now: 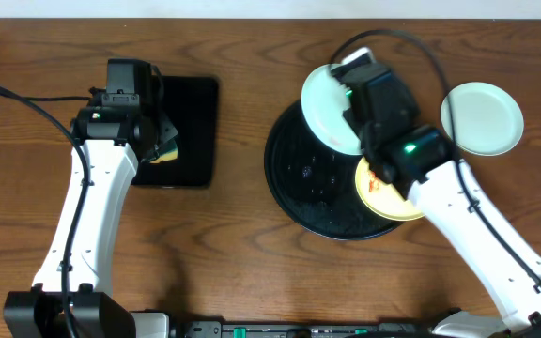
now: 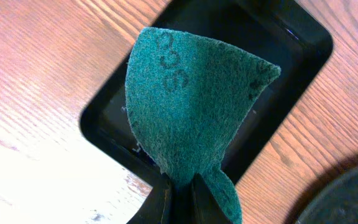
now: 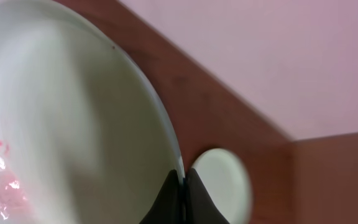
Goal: Clean dirty plates on tray and stack at the side
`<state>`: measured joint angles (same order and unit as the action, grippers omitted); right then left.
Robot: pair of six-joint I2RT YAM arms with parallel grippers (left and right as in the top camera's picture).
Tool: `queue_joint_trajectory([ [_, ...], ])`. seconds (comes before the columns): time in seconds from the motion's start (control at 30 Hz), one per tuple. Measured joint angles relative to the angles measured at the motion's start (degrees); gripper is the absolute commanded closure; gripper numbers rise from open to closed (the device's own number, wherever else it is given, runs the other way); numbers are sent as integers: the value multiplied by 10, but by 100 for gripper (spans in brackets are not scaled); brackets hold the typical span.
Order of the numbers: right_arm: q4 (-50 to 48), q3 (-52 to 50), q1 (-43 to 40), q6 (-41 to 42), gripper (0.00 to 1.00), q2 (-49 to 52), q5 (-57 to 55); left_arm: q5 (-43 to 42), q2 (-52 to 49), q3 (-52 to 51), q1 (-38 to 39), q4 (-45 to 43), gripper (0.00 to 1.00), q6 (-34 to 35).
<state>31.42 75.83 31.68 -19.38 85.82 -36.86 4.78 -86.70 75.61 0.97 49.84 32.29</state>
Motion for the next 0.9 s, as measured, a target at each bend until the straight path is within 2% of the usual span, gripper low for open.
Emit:
queue_joint_trajectory([
  [0.23, -47, 0, 88, -91, 99, 0, -131, -36, 0, 0, 0, 1, 93, -11],
  [0.33, -47, 0, 102, -90, 99, 0, -142, -58, 0, 0, 0, 1, 92, -14],
  [0.43, -30, 0, 93, -53, 99, 0, -130, -86, 0, 0, 0, 0, 93, -26],
  [0.53, 21, -1, 64, 16, 99, 0, -79, -111, 0, -1, 0, 0, 93, -31],
  [0.7, 81, -1, -41, 153, 99, 18, 74, -191, 0, -1, 2, -7, 92, -56],
  [0.9, 83, -1, -165, 230, 99, 143, 288, -250, 0, -2, 43, -26, 92, -80],
])
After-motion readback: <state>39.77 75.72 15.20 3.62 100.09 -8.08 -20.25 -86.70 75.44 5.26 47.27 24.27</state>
